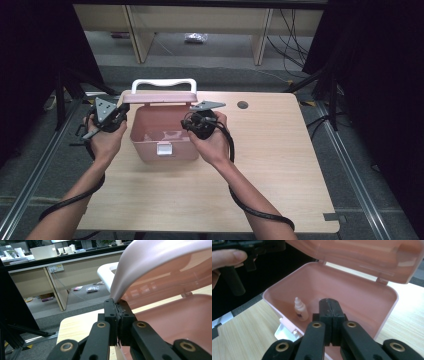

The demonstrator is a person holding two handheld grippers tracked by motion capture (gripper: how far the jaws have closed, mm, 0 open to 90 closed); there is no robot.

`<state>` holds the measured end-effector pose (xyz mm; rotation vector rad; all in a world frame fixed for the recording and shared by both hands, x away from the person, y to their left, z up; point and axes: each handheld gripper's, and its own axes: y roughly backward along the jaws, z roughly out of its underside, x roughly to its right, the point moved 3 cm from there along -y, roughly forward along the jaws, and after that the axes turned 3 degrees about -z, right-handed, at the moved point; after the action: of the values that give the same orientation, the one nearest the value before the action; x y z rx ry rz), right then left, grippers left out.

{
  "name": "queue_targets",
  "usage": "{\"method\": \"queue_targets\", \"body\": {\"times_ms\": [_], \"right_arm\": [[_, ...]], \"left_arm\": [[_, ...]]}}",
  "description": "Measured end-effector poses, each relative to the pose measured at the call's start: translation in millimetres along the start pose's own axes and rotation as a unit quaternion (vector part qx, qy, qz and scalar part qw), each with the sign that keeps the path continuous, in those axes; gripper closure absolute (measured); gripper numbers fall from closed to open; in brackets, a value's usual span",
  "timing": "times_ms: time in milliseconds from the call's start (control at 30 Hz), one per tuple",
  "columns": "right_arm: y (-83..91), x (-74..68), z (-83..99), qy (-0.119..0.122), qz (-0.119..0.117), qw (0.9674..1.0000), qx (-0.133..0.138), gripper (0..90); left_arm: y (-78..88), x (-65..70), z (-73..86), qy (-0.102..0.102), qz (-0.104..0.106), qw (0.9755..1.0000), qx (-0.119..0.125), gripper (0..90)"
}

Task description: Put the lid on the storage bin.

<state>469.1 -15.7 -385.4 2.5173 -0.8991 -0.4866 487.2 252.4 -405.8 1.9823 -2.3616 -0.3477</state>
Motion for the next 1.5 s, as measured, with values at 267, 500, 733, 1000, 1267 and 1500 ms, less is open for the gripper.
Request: {"method": "queue_targets", "body": {"times_ms": [267, 500, 733, 1000, 1267, 1500], "right_arm": [[1.8, 5.2, -5.2, -0.003, 0.009, 0.9999, 0.011, 90.0], [2.1, 11.1, -6.9, 0.000, 0.016, 0.9998, 0.013, 90.0], [5.6, 13.3, -9.1, -0.001, 0.019, 0.9996, 0.020, 90.0], [7.1, 11.6, -9.2, 0.000, 0.023, 0.9996, 0.015, 90.0], [7.3, 10.8, -6.6, -0.008, 0.019, 0.9998, 0.008, 90.0], [9.0, 9.6, -2.7, -0.007, 0.022, 0.9996, -0.015, 90.0]], "left_arm": [[3.5, 0.8, 4.0, 0.001, 0.003, 1.0000, -0.005, 87.4], [6.4, 1.8, 8.5, -0.001, 0.004, 1.0000, -0.007, 87.3], [9.9, 1.9, 13.9, -0.005, 0.010, 0.9998, -0.016, 87.1], [11.7, 2.4, 16.4, -0.006, 0.014, 0.9997, -0.021, 86.9], [21.1, -3.4, 19.3, -0.011, 0.015, 0.9995, -0.025, 78.4], [45.3, -14.6, 24.6, -0.017, 0.013, 0.9992, -0.035, 71.4]]}}
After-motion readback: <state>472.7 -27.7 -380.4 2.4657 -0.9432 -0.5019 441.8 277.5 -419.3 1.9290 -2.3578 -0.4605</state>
